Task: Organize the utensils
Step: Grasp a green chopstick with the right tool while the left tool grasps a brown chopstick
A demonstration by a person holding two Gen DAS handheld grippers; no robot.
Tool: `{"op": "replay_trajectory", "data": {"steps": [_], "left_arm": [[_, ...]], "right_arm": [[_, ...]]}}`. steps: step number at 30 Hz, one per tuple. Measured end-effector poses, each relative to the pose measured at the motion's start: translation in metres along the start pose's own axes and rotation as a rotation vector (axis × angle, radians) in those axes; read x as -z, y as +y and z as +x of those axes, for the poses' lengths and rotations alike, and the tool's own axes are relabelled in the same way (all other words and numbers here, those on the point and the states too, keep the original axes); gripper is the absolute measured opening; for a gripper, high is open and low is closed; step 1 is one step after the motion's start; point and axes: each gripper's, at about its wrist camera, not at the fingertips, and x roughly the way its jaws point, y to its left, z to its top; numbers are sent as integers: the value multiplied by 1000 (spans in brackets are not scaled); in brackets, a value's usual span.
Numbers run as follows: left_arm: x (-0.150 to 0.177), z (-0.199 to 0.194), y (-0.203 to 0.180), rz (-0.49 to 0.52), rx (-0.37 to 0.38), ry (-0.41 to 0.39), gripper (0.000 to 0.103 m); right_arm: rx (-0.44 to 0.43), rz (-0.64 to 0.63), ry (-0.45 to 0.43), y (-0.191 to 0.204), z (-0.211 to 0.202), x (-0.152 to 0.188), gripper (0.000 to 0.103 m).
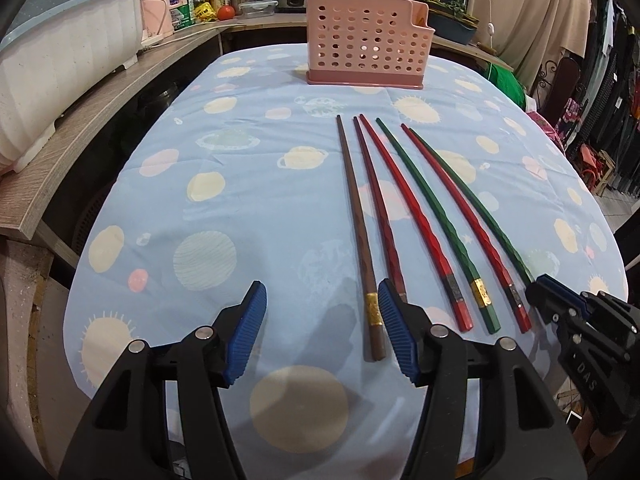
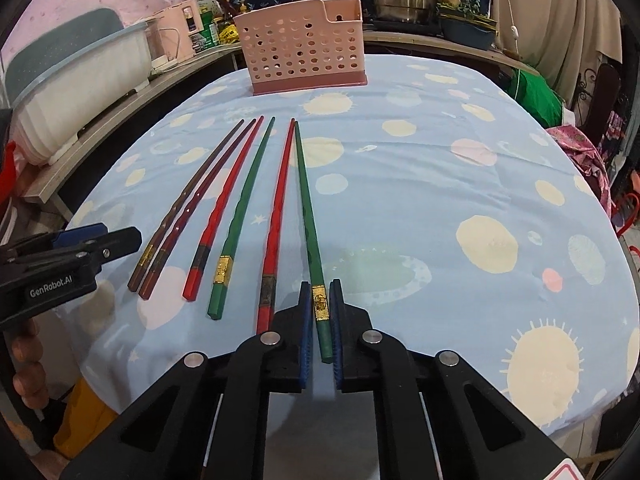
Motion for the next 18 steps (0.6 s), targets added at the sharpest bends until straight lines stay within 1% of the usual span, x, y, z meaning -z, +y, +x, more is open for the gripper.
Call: {"op": "replay_trajectory", "data": {"steps": [4, 10, 14, 17, 18], "left_arm": [[4, 2, -4, 10, 8, 11, 55], [9, 11, -6, 7, 10, 49, 55], [9, 11, -7, 12, 4, 44, 54], [9, 10, -7, 13, 15, 43, 49], [9, 10, -7, 13, 19, 42, 46]], "right_arm": [[-8, 13, 0, -2, 1, 0, 7], [-13, 20, -1, -2, 1, 0, 7], [-14, 21, -2, -2, 0, 0, 7], [-16, 23, -3, -3, 0, 0, 7], [-15, 22, -3, -3, 0, 0, 7]]}}
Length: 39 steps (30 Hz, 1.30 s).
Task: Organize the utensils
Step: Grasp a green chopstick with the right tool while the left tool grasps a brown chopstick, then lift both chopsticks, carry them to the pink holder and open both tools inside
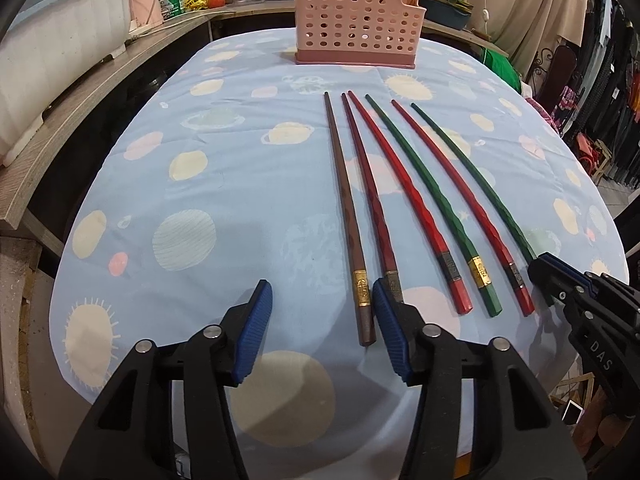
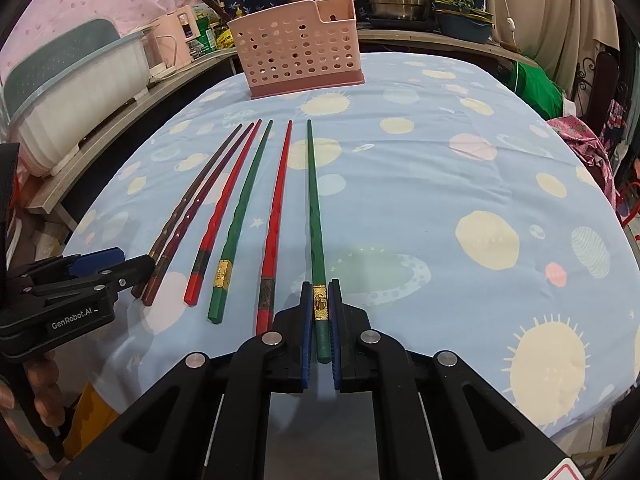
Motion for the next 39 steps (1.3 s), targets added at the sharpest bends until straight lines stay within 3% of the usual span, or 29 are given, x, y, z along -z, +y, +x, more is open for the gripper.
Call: {"op": "replay_trajectory", "data": {"steps": [6, 9, 23, 39], "left_arm": [[-1, -2, 0, -2, 35, 2, 24], [-1, -1, 0, -4, 42, 3, 8], [-8, -9, 7, -42, 75, 4, 7], [-49, -47, 19, -74, 82, -90, 7]], "right_arm": [[0, 0, -1, 0, 0, 0, 7], [0, 1, -1, 0, 0, 0, 7], [-29, 21, -3, -2, -5, -6, 7], [-65, 54, -131, -14, -40, -52, 7]]}}
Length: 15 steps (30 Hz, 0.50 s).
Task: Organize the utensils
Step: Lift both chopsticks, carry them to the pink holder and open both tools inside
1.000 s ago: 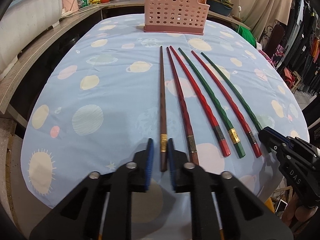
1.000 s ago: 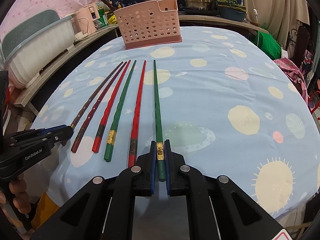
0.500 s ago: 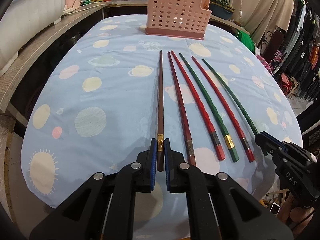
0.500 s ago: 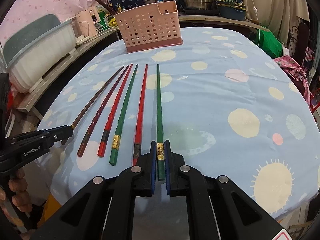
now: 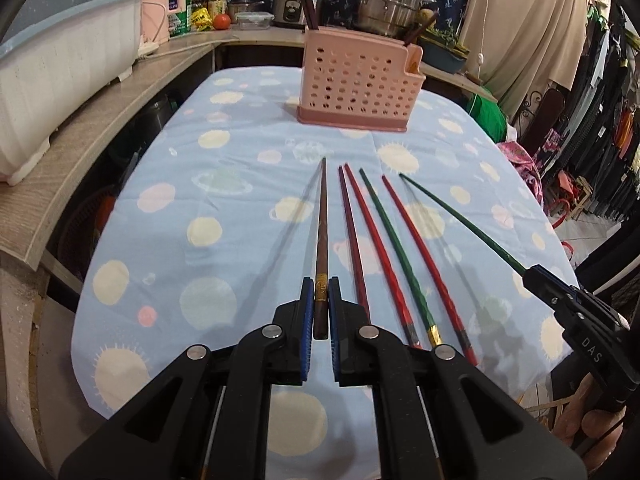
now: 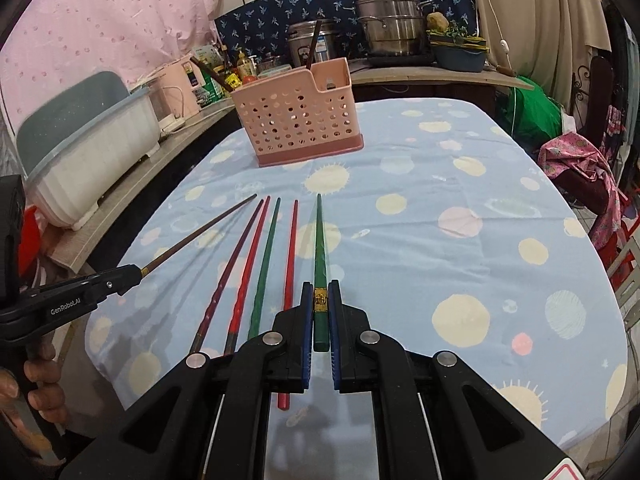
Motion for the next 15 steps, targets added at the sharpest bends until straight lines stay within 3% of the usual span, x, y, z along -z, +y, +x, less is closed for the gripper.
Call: {"op": "replay_trajectory", "data": {"steps": [15], "left_arm": [[-71, -27, -2, -2, -4, -144, 7]], "right_arm": [[-5, -13, -186, -5, -23, -72, 7]]}}
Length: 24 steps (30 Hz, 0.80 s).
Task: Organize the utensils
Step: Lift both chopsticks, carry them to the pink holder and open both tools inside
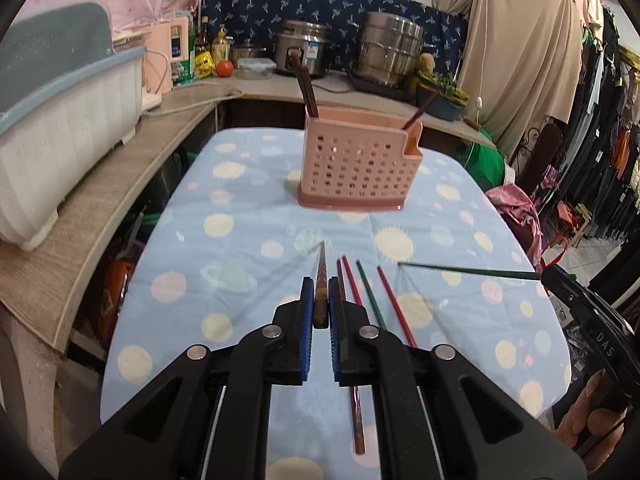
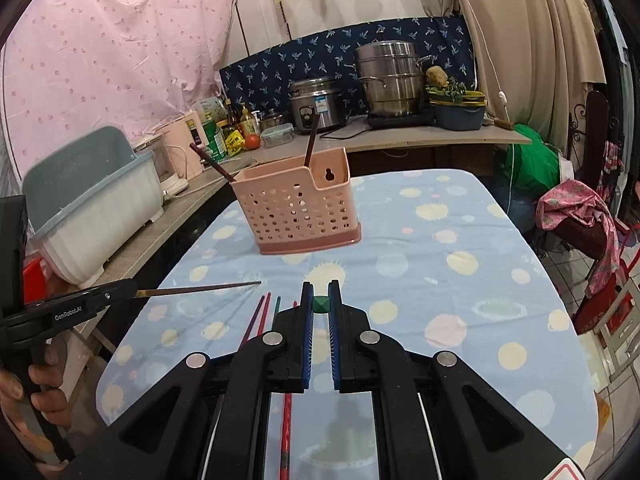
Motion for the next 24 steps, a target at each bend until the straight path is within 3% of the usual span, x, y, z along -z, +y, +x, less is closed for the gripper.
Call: {"op": "replay_trajectory", "data": {"steps": [24], "left_arm": [[-123, 2, -18, 46, -11, -205, 7]], "right_arm": [[-79, 7, -170, 6, 36, -111, 7]]}}
